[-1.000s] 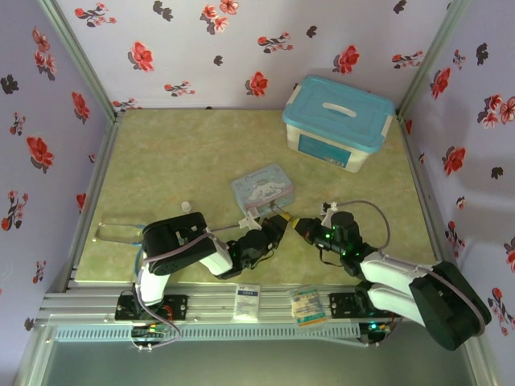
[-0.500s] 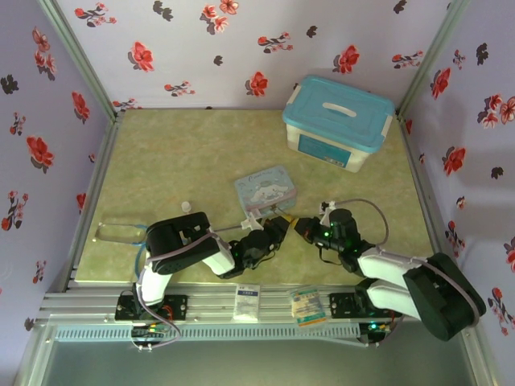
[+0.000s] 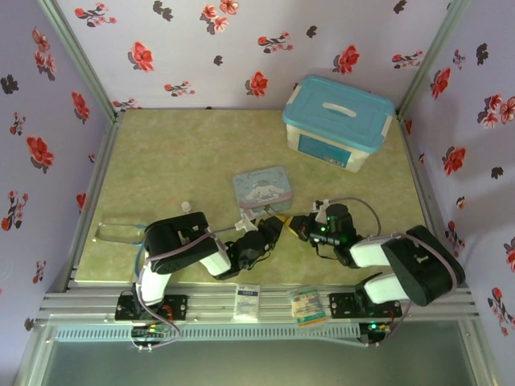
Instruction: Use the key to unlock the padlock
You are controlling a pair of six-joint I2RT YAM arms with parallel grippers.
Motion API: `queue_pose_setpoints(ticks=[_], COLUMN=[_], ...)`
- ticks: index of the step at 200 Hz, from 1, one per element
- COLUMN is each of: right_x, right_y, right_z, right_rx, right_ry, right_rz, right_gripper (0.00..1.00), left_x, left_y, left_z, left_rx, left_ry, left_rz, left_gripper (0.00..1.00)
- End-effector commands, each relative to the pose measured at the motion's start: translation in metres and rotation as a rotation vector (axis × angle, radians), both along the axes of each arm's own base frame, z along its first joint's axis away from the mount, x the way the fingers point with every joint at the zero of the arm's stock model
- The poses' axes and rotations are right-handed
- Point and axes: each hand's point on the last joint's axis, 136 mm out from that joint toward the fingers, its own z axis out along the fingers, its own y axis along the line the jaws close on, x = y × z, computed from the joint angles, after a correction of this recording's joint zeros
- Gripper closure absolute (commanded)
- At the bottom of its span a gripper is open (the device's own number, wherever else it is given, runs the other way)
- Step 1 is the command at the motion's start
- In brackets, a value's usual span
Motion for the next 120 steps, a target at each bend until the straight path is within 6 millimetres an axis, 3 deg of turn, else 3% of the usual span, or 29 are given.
queue_pose_setpoints(ticks=[1, 84, 120], right_x=[0.023, 0.029, 0.033], right_y=[0.014, -0.022, -0.028], right_z=[0.062, 0.03, 0.033], right_rx=[0.235, 0.337, 0.389], right_ry=[-0.103, 0.143, 0.152], right_rz=[-0.042, -0.366, -0.435], right_gripper=[1.0, 1.0, 1.0], left_x=[-0.026, -0.018, -0.016], left_y=[-0.024, -0.001, -0.001], left_z=[0.034, -0.002, -0.006], left_rx=[-0.091, -0.002, 0.009], left_ry=[-0.04, 0.0, 0.001], left_rz=[-0.172, -0.143, -0.139], left_gripper=[1.0, 0.97, 0.97])
